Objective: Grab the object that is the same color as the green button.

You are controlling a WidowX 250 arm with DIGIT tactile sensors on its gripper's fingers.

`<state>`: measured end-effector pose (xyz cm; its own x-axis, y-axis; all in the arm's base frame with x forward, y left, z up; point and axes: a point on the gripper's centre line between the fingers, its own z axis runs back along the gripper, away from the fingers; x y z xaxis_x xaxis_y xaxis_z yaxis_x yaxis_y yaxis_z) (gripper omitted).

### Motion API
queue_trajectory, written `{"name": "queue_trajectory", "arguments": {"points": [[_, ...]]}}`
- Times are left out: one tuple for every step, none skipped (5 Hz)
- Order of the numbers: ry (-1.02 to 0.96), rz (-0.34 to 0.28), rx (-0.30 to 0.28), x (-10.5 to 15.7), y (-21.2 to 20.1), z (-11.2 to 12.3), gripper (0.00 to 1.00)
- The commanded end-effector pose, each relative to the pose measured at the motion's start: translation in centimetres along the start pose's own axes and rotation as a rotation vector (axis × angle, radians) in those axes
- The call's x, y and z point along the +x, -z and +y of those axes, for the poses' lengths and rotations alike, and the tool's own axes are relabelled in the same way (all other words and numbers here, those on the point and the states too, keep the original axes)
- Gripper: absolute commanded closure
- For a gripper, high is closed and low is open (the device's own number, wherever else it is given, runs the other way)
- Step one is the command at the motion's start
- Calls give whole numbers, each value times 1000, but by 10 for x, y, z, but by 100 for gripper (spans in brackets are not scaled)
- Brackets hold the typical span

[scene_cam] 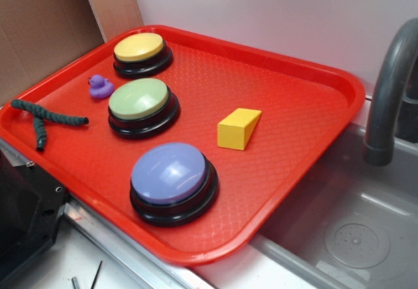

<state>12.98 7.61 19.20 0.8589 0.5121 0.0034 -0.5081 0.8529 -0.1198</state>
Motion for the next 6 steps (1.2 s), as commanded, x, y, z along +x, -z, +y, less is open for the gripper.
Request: {"name": "queue_trajectory", "arguments": {"points": [[-469, -261, 41, -7, 29, 55, 0], [-719, -259, 78, -1, 54, 71, 0], [-965, -258, 138, 7, 89, 86, 0], [-1039, -180, 183, 16, 119, 74, 0], [-1019, -141, 204, 22, 138, 67, 0], [-1030, -122, 208, 21, 157, 67, 0]]}}
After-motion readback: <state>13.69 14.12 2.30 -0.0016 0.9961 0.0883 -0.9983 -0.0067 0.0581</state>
